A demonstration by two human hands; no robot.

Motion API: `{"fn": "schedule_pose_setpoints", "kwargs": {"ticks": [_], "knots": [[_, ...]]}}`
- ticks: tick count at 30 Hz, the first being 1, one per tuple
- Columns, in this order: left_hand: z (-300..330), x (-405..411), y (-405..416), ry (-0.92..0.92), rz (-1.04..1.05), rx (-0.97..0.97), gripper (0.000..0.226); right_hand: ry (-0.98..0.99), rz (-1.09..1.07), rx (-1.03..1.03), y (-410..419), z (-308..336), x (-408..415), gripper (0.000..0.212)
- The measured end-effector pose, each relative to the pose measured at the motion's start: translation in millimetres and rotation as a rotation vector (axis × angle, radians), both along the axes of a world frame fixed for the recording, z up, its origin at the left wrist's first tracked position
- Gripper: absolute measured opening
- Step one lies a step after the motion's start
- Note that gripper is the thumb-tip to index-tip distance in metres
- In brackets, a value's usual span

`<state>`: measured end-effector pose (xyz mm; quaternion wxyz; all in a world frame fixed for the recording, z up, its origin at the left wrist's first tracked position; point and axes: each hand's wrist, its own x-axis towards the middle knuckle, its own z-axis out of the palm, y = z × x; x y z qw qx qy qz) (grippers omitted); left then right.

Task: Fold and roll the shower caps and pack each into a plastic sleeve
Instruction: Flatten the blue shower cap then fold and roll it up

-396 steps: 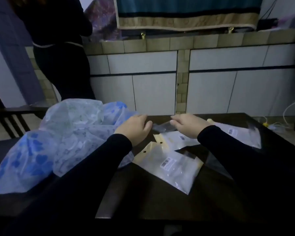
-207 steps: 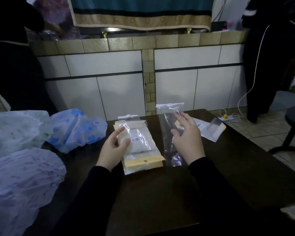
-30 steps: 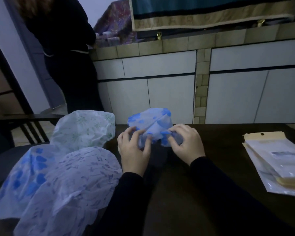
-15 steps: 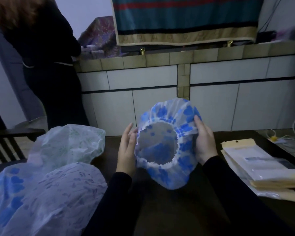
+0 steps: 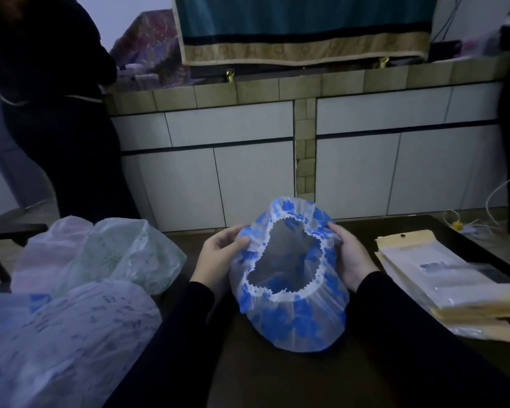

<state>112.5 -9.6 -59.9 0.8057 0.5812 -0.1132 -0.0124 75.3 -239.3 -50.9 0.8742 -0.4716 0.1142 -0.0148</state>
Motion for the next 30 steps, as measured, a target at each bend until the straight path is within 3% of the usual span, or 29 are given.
{"fn": "schedule_pose_setpoints", "kwargs": {"ticks": [4,11,15,17,19,20,23,26,30], "knots": [[-1.8,6.8,-2.7,0.002,0.072,0.061,0.023,0.008,-0.041,-0.124,-1.3,-6.2,4.0,0.034],[-3.4,15.7,12.3,-0.015,0.287,-0.052,0.016,0.045,-0.262,-0.414,-17.3,-13.4,9.7,0.021],[-3.7,13.2,10.1,-0.065,0.290,0.053,0.013,0.026,-0.261,-0.625,-14.5,-13.5,9.2,0.013],[-1.7,10.3,10.8,-0.109,0.296,0.144,0.013,-0.016,-0.272,-0.805,-10.1,-8.6,4.8,0.033],[2.2,8.2,13.4,-0.207,0.343,0.261,0.019,-0.098,-0.298,-1.122,-7.8,-3.2,1.1,0.060],[4.7,6.6,15.4,-0.262,0.350,0.302,0.022,-0.184,-0.293,-1.209,-5.8,1.8,0.4,0.058],[12.3,0.0,18.1,-0.402,0.276,0.393,0.033,-0.388,-0.180,-1.179,5.3,19.0,2.3,0.029],[19.8,-11.3,16.5,-0.459,0.194,0.400,0.039,-0.298,-0.040,-1.298,9.9,22.8,11.8,0.040],[26.7,-16.3,24.8,-0.447,0.138,0.489,0.042,-0.253,-0.037,-1.274,8.7,8.5,14.7,0.021]]}}
